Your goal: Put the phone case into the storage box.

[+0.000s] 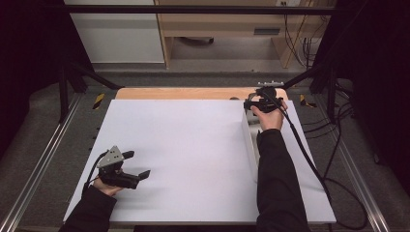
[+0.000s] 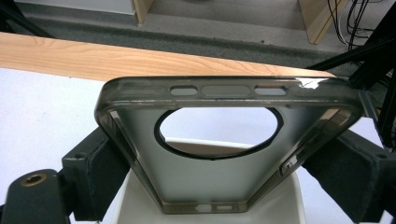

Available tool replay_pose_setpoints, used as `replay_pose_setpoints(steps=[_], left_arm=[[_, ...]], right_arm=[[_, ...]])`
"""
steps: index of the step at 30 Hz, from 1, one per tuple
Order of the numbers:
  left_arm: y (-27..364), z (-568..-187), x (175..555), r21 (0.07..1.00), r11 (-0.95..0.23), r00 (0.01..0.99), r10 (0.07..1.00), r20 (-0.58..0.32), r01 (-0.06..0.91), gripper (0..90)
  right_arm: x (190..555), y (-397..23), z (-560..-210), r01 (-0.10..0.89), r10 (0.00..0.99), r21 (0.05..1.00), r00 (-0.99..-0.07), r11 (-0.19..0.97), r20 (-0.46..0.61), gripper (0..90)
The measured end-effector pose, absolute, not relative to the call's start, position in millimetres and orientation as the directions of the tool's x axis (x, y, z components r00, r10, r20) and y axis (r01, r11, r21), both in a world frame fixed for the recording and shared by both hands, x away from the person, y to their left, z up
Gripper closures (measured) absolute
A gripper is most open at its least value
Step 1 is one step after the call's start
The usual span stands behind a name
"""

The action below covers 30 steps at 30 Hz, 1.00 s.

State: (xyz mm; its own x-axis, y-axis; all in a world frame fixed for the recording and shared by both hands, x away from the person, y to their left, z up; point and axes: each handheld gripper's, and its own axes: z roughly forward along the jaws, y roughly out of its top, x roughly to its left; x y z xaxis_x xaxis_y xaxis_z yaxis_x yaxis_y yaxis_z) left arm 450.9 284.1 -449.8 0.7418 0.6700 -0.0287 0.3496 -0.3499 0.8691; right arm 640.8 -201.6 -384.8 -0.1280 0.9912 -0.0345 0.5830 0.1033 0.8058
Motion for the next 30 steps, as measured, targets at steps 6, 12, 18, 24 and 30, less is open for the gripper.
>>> replay_pose_setpoints(steps=[6, 12, 18, 24, 30], left_arm=[[284.1, -449.9, 450.9, 0.869, -0.351, 0.742, 0.67, -0.029, 0.35, 0.4], [283.9, -449.9, 450.9, 0.869, -0.352, 0.743, 0.669, -0.028, 0.349, 0.3], [283.8, -450.0, 450.9, 0.868, -0.352, 0.743, 0.669, -0.027, 0.349, 0.4], [283.7, -450.0, 450.9, 0.868, -0.354, 0.743, 0.668, -0.026, 0.349, 0.4], [283.3, -450.3, 451.0, 0.867, -0.355, 0.744, 0.668, -0.027, 0.35, 0.4]], right_arm=[[641.5, -201.5, -385.4, 0.577, 0.991, 0.81, -0.129, 0.104, -0.035, 11.3], [642.5, -201.3, -385.9, 0.574, 0.991, 0.812, -0.129, 0.103, -0.034, 11.4], [644.6, -202.4, -385.5, 0.577, 0.991, 0.811, -0.128, 0.095, -0.026, 11.5], [645.7, -202.0, -385.8, 0.574, 0.991, 0.813, -0.131, 0.1, -0.029, 11.4], [645.5, -202.1, -385.7, 0.576, 0.991, 0.811, -0.134, 0.103, -0.031, 10.9]])
